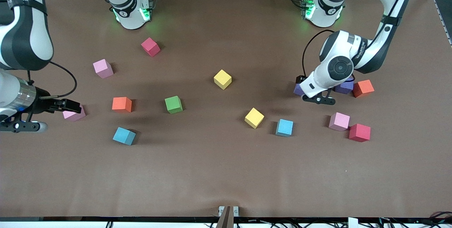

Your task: Form number 2 with 11 blocks

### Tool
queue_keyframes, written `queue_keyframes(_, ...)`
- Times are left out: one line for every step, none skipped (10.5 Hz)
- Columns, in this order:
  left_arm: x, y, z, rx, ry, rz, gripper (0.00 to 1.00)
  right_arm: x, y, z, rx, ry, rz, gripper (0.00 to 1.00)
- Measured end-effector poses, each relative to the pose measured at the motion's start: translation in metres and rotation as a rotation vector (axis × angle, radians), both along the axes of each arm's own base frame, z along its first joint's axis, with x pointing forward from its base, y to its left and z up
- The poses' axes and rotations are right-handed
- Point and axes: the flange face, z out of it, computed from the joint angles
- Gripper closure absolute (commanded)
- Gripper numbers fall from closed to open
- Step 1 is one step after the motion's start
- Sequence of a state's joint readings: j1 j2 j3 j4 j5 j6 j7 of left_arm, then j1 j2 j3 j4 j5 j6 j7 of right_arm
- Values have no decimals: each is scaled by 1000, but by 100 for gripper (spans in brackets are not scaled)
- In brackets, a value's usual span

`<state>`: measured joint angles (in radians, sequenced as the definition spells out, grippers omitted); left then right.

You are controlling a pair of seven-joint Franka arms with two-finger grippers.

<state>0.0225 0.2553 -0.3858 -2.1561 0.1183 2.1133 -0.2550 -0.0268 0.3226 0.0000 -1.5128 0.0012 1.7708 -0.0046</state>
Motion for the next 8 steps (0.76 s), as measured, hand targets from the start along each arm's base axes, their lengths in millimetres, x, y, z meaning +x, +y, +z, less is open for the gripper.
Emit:
queue_keyframes(-2, -1, -5, -5, -5, -3, 0, 5, -1, -11, 0, -3, -2, 0)
queue_keyframes(-4, -2, -8, -6, -6, -5, 0, 9, -3, -23, 0, 5, -4, 0)
queue_keyframes(-7, -4, -11, -6, -5, -13, 0, 14, -4, -36, -1, 9, -6, 0)
queue_keyframes(-10, -9, -12, -2, -10, -35, 0, 17, -3, -45, 0, 8, -5, 0)
queue_keyframes(-14, -14, -14, 3, -16, -58, 0, 18, 0, -49, 7, 11, -4, 0)
queue_keyframes(-18, -18, -19, 3, -21, -76, 0, 19, 5, -50, 19, 11, -2, 0)
queue_keyframes(-23, -21, -26, -4, -29, -87, 0, 19, 11, -48, 24, 9, 6, 0)
queue_keyframes(-28, -23, -36, -13, -34, -88, 0, 19, 18, -48, 24, 10, 16, 0)
